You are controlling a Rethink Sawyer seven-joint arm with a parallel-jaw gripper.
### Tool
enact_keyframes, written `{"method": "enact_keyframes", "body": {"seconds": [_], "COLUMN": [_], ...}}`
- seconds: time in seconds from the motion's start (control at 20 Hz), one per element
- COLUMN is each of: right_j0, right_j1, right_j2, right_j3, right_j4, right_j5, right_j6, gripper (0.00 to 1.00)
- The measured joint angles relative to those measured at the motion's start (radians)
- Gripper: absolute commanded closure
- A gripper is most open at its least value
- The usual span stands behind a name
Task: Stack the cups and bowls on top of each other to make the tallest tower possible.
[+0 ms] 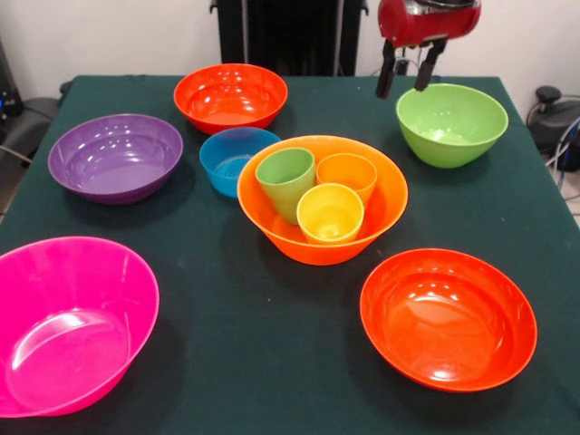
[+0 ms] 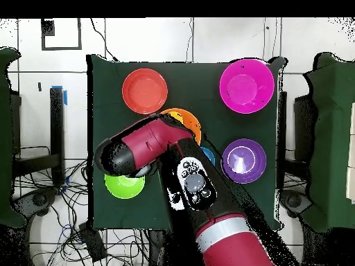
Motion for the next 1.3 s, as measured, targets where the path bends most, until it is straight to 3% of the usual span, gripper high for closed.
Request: {"method": "enact_keyframes", "body": {"seconds": [0.35, 0.85, 1.3], "right_j0": [0.056, 0.189, 0.210], "right_j1": [0.006, 0.100, 0.149], "right_j2": [-0.013, -0.055, -0.108], "right_j3": [0.033, 0.034, 0.049], "right_j4": [0.000, 0.000, 0.000], "right_j5": [0.000, -0.001, -0.092], "right_j6": [0.000, 0.000, 0.000], "gripper": [0.00, 0.00, 0.00]}}
